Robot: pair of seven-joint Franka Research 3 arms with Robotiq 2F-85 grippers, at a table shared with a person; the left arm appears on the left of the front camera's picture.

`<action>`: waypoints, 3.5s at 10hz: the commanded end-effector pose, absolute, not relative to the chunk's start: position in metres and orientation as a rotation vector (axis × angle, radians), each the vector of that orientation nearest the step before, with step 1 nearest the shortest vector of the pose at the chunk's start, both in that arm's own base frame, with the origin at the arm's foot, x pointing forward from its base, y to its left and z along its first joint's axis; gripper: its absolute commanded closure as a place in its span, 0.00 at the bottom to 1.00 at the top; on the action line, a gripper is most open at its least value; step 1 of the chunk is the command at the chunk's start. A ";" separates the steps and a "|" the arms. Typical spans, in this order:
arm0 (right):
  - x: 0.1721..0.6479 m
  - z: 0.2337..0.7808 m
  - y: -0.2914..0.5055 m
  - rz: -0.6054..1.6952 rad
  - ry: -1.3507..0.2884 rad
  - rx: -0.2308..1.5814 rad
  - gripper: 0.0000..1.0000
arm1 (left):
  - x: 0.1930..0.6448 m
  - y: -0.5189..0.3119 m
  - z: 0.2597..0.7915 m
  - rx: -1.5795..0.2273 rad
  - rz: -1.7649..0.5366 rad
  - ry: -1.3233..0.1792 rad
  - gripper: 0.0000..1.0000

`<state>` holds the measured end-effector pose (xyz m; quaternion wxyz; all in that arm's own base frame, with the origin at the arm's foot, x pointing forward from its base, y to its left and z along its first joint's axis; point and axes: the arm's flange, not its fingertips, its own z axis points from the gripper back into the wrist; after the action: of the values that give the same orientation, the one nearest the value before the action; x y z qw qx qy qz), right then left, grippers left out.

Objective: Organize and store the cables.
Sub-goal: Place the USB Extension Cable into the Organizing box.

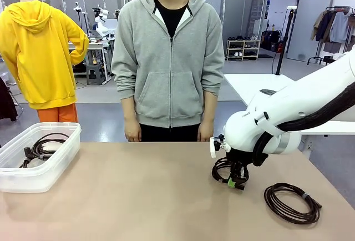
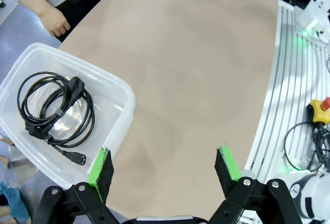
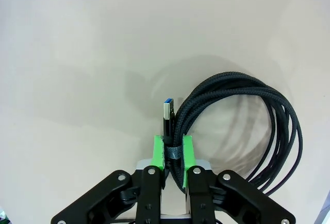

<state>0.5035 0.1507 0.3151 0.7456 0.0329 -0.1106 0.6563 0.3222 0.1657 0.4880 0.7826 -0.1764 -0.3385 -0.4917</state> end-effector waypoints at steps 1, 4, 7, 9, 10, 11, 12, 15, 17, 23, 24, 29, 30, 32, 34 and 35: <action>0.506 0.310 0.154 1.447 -0.242 0.052 0.91 | 0.324 0.164 0.492 -0.385 -1.048 -0.728 0.00; 0.494 0.337 0.156 1.451 -0.217 0.014 0.84 | 0.324 0.164 0.492 -0.385 -1.048 -0.728 0.00; 0.473 0.396 0.187 1.441 -0.084 -0.059 0.84 | 0.324 0.164 0.492 -0.385 -1.048 -0.728 0.00; 0.465 0.417 0.221 1.463 -0.082 -0.055 0.84 | 0.324 0.164 0.492 -0.385 -1.048 -0.728 0.00; 0.467 0.417 0.242 1.493 -0.084 -0.049 0.84 | 0.324 0.164 0.492 -0.385 -1.048 -0.728 0.00; 0.469 0.418 0.271 1.514 -0.081 -0.100 0.84 | 0.324 0.164 0.492 -0.385 -1.048 -0.728 0.00; 0.473 0.416 0.300 1.564 -0.090 -0.092 0.84 | 0.324 0.164 0.492 -0.385 -1.048 -0.728 0.00; 0.486 0.406 0.388 1.638 -0.080 -0.135 0.84 | 0.324 0.164 0.492 -0.385 -1.048 -0.728 0.00; 0.488 0.400 0.435 1.666 -0.085 -0.151 0.84 | 0.324 0.164 0.492 -0.385 -1.048 -0.728 0.00; 0.481 0.337 0.473 1.683 -0.046 -0.067 0.84 | 0.324 0.164 0.492 -0.385 -1.048 -0.728 0.00; 0.479 0.332 0.475 1.690 -0.036 -0.061 0.84 | 0.324 0.164 0.492 -0.385 -1.048 -0.728 0.00; 0.479 0.336 0.466 1.679 -0.070 -0.031 0.38 | 0.324 0.164 0.492 -0.385 -1.048 -0.728 0.00; 0.479 0.338 0.465 1.680 -0.076 -0.027 0.26 | 0.324 0.164 0.492 -0.385 -1.048 -0.728 0.00; 0.478 0.346 0.458 1.667 -0.102 -0.025 0.00 | 0.324 0.164 0.492 -0.385 -1.048 -0.728 0.00; 0.479 0.351 0.446 1.654 -0.118 -0.010 0.00 | 0.324 0.164 0.492 -0.385 -1.048 -0.728 0.00; 0.481 0.356 0.438 1.648 -0.141 0.005 0.00 | 0.322 0.165 0.488 -0.381 -1.062 -0.730 0.00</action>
<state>0.4930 0.4553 0.3543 0.6746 -0.0145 -0.0464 0.7366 0.3223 0.1656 0.4880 0.7826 -0.1763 -0.3384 -0.4919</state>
